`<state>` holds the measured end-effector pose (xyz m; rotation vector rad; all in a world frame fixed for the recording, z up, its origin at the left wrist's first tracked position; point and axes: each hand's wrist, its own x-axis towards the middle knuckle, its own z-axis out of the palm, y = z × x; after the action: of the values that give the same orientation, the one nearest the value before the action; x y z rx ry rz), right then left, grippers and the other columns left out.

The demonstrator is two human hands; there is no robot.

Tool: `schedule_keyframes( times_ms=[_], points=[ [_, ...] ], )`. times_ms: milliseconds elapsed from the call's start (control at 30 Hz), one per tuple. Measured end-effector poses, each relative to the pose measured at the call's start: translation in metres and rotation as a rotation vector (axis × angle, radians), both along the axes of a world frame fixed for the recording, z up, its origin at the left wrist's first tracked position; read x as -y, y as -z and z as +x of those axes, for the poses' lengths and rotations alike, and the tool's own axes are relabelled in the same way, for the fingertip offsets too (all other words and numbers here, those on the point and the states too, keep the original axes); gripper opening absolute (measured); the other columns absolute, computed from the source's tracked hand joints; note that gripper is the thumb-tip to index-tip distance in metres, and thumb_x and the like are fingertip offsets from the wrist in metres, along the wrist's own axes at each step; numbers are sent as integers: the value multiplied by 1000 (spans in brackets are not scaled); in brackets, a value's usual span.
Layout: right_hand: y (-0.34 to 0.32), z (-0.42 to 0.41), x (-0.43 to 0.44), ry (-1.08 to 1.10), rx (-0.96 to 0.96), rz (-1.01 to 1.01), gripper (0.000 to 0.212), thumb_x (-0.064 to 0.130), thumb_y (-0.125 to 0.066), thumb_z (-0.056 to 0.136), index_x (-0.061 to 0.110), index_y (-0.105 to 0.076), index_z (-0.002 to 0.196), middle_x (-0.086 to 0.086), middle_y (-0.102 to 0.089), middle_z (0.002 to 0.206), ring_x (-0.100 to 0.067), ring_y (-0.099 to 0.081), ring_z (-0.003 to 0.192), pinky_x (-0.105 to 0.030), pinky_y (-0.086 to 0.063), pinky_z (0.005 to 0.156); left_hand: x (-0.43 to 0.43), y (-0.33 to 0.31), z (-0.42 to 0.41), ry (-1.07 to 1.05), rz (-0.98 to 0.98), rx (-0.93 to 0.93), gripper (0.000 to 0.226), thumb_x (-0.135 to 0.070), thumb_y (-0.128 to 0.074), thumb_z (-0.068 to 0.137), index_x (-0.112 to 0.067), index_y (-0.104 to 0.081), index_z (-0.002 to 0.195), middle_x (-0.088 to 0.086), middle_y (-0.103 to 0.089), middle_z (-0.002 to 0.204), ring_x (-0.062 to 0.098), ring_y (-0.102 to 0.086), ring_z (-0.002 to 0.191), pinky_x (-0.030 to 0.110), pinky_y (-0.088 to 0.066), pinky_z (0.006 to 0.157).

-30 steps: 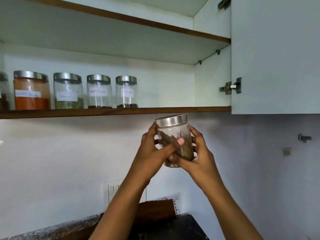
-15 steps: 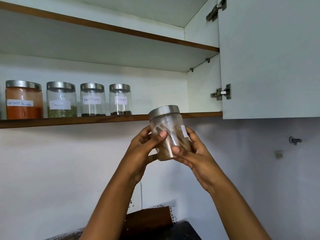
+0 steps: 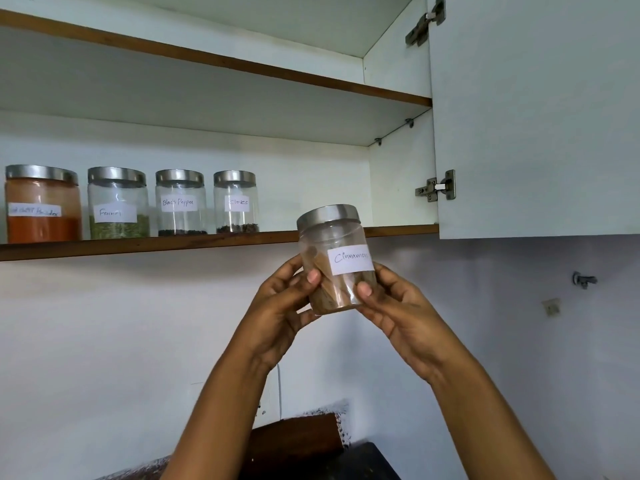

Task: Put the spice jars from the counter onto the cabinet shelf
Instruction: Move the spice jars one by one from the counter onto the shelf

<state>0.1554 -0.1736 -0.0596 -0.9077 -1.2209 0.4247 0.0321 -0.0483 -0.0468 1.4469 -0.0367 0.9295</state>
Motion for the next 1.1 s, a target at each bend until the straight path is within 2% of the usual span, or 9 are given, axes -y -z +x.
schedule_keyframes(
  times_ms=[100, 200, 300, 433, 533, 633, 733, 967, 1100],
  points=[
    [1, -1, -5, 114, -12, 60, 53, 32, -72, 62, 32, -60, 113, 14, -72, 106, -2, -66, 102, -14, -53, 80, 8, 2, 6, -96, -12, 43, 47, -23, -72, 76, -18, -61, 122, 4, -72, 110, 20, -67, 103, 34, -56, 83],
    [2, -1, -7, 184, -16, 119, 49, 34, -73, 58, 39, -58, 104, 24, -71, 97, 7, -65, 94, -7, -50, 69, 17, 2, 10, -255, 51, 90, 34, -23, -66, 80, -22, -65, 114, -1, -72, 108, 13, -68, 101, 27, -56, 78],
    [1, -1, -8, 227, 18, 124, 57, 40, -74, 56, 43, -55, 109, 19, -67, 111, 1, -63, 103, -13, -51, 77, 23, 0, 10, -305, 148, 104, 28, -19, -64, 85, -28, -64, 112, -11, -72, 105, 6, -68, 97, 22, -56, 78],
    [-7, -1, -9, 242, 68, 150, 60, 41, -75, 59, 49, -51, 114, 20, -63, 118, 7, -59, 107, -10, -49, 80, 24, -6, 9, -306, 337, 33, 61, -33, -75, 74, -31, -53, 131, -19, -67, 115, 5, -65, 105, 17, -50, 84],
    [-18, 4, -20, 286, 121, 126, 75, 47, -73, 62, 50, -42, 130, 18, -53, 130, 11, -52, 111, -4, -45, 78, 15, -16, 12, -390, 368, 31, 68, -35, -75, 74, -33, -47, 136, -17, -62, 124, 6, -61, 112, 18, -48, 85],
    [-40, 18, -43, 307, 197, 92, 81, 47, -73, 70, 43, -35, 140, 11, -45, 139, -2, -46, 123, -21, -40, 97, 2, -35, 17, -525, 481, 21, 69, -37, -73, 79, -32, -42, 140, -14, -62, 124, 7, -60, 113, 28, -48, 94],
    [-71, 32, -69, 220, 248, 79, 74, 36, -70, 80, 34, -33, 144, 7, -53, 136, -9, -51, 123, -28, -41, 102, -14, -65, 20, -626, 555, 9, 63, -31, -69, 84, -28, -42, 141, -14, -59, 128, 10, -59, 115, 24, -47, 91],
    [-118, 52, -130, 333, 431, -7, 57, 32, -63, 88, 26, -39, 139, 1, -57, 130, -18, -56, 117, -27, -42, 93, -61, -116, 30, -956, 700, -305, 49, -40, -63, 86, -27, -50, 131, -4, -62, 126, 21, -60, 111, 30, -45, 83],
    [-128, 64, -159, 387, 573, -199, 52, 36, -62, 88, 20, -45, 135, -4, -59, 129, -21, -54, 120, -33, -41, 102, -81, -123, 39, -1081, 752, -551, 38, -44, -59, 86, -20, -62, 115, 6, -69, 111, 26, -63, 100, 33, -49, 79]
  ],
)
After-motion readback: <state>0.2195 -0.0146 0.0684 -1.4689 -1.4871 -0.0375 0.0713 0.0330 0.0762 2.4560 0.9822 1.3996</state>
